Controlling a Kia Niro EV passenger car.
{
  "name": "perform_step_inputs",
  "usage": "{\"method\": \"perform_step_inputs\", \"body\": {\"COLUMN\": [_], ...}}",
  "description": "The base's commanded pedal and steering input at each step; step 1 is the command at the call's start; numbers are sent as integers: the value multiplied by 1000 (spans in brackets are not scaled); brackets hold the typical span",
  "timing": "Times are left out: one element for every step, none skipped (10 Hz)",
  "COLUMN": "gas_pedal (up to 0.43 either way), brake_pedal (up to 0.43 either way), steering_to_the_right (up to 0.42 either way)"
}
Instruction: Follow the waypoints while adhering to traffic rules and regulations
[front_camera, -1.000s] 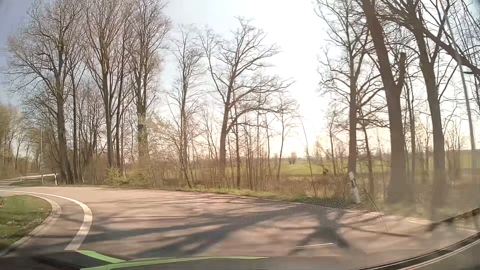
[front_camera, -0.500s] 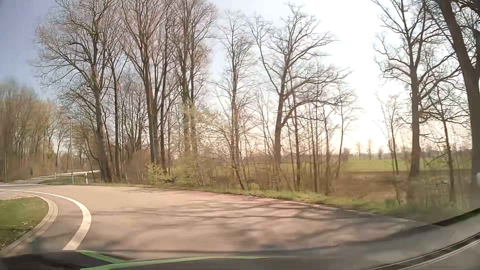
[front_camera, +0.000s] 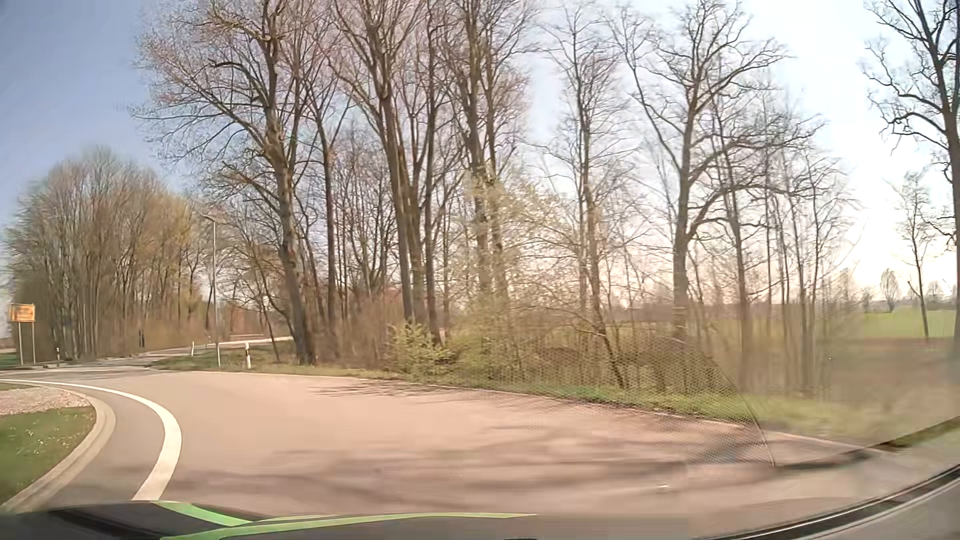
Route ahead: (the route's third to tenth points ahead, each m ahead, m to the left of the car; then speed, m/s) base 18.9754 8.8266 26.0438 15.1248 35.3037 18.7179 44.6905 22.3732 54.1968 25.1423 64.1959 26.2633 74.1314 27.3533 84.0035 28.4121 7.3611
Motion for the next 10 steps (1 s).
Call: {"method": "perform_step_inputs", "body": {"gas_pedal": [67,79,79,79,79,87,87,98,98,118], "brake_pedal": [0,0,0,0,0,0,0,0,0,0], "steering_to_the_right": [-239,-239,-239,-239,-241,-242,-242,-243,-243,-243]}}
